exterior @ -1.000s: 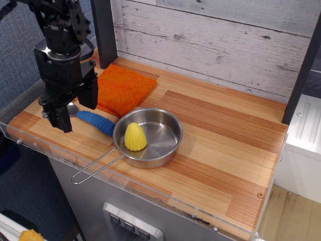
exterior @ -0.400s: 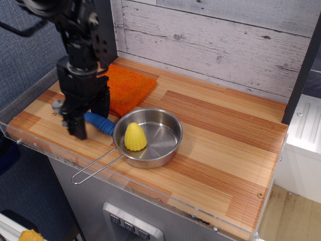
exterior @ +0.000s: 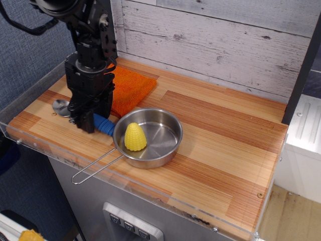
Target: Pick up the blue spoon and place it on the right of the orange cloth
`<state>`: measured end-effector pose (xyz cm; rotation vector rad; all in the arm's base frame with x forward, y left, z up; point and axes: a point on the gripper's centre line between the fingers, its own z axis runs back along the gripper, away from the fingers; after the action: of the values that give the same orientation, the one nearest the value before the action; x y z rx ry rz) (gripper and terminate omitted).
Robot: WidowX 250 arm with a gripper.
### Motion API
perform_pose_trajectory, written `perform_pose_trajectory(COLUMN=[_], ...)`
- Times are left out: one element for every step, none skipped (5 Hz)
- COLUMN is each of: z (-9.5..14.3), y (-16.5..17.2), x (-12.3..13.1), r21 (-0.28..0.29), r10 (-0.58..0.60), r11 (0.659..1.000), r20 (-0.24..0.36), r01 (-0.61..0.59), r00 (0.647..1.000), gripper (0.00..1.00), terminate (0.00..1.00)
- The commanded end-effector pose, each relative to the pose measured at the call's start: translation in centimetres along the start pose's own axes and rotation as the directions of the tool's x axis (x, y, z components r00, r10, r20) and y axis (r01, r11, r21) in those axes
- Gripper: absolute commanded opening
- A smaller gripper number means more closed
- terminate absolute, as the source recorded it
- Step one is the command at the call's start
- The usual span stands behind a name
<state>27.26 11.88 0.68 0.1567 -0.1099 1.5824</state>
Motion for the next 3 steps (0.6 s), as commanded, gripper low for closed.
perform_pose_trajectory(z=[0.9, 2.3, 4.4], y=[0.8, 1.3, 2.0], x=[-0.3, 0.0, 0.6], r21=[-0.032, -0.057, -0.112], r10=[0.021, 0.044, 0.083], r11=[0.999, 0.997, 0.99], r20=[-0.005, -0.009, -0.033], r01=[-0.021, -0.045, -0.086], r00=[1.0, 0.999, 0.996], gripper=[0.0, 0.0, 0.0], terminate=[0.0, 0.0, 0.0])
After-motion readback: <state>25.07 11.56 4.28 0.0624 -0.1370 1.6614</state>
